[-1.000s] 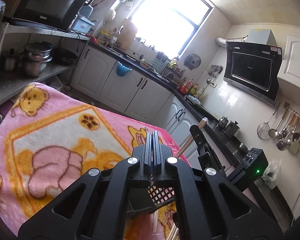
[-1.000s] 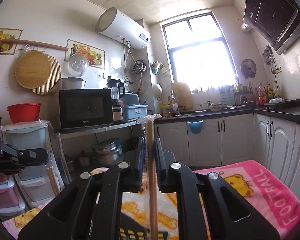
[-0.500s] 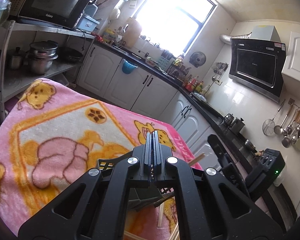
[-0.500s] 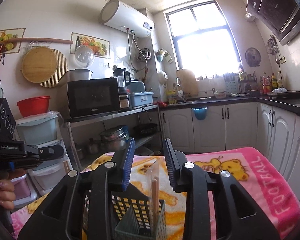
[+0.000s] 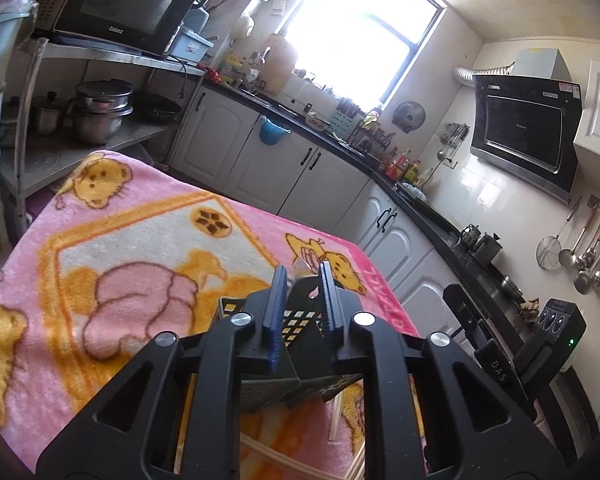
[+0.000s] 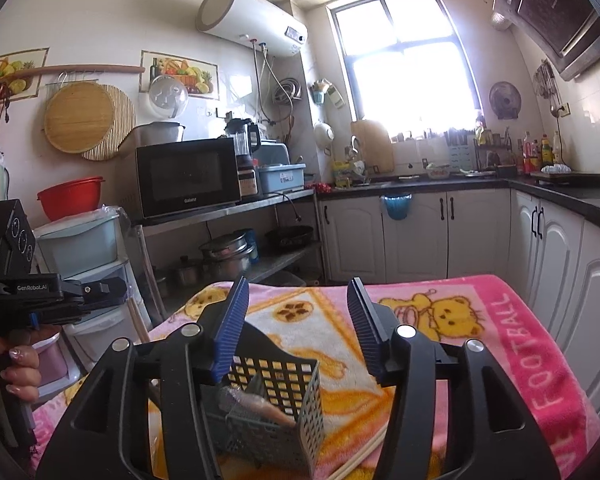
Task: Organize utensils
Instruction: 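Lower the chopsticks into the basket and open the right gripper, then move the right gripper back over the remaining wrapped chopsticks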
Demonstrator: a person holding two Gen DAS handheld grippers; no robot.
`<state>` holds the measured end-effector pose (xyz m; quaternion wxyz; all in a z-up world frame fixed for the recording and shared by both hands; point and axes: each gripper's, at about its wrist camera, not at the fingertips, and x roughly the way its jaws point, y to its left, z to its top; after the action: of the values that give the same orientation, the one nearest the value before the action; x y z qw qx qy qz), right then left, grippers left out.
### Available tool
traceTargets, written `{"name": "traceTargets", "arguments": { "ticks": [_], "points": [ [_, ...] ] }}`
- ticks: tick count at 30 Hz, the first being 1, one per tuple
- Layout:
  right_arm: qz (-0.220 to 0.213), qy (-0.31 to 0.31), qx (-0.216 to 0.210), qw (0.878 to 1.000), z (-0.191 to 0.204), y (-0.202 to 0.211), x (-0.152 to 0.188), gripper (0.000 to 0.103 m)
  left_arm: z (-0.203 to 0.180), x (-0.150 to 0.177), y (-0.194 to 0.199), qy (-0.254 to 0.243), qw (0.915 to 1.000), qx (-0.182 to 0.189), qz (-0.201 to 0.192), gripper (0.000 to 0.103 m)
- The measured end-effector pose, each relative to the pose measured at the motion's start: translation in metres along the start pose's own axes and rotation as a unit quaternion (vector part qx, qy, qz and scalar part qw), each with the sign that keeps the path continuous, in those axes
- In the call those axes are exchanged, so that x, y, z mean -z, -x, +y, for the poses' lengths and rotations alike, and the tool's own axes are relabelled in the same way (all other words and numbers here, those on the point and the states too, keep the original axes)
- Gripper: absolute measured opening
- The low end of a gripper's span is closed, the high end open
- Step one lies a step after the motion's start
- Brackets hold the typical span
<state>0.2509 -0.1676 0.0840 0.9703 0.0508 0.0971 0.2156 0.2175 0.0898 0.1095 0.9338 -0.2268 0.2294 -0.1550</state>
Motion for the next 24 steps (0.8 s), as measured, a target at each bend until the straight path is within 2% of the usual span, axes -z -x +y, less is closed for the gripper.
{"name": "traceTargets", "arguments": {
  "ticks": [5,9,11,16,24],
  "points": [
    [0.01,0.001,0.002,1.0,0.0,0.006,0.001,0.06,-0.002,0.005,0.008,-0.007,0.9999,-0.007,-0.004,0.034],
    [0.022,0.003,-0.001,1.0,0.0,0.011,0.004,0.067,-0.003,0.008,0.014,-0.014,0.9998,-0.015,-0.006,0.045],
    [0.027,0.006,-0.001,1.0,0.001,0.015,0.006,0.068,-0.003,0.01,0.017,-0.016,0.9997,-0.016,-0.008,0.056],
    [0.036,0.017,-0.003,0.999,0.004,0.023,0.011,0.071,-0.004,0.014,0.023,-0.02,0.9994,-0.026,-0.008,0.07],
    [0.056,0.026,-0.004,0.998,0.009,0.034,0.022,0.073,-0.005,0.029,0.027,-0.029,0.9984,-0.049,-0.003,0.086]
  ]
}}
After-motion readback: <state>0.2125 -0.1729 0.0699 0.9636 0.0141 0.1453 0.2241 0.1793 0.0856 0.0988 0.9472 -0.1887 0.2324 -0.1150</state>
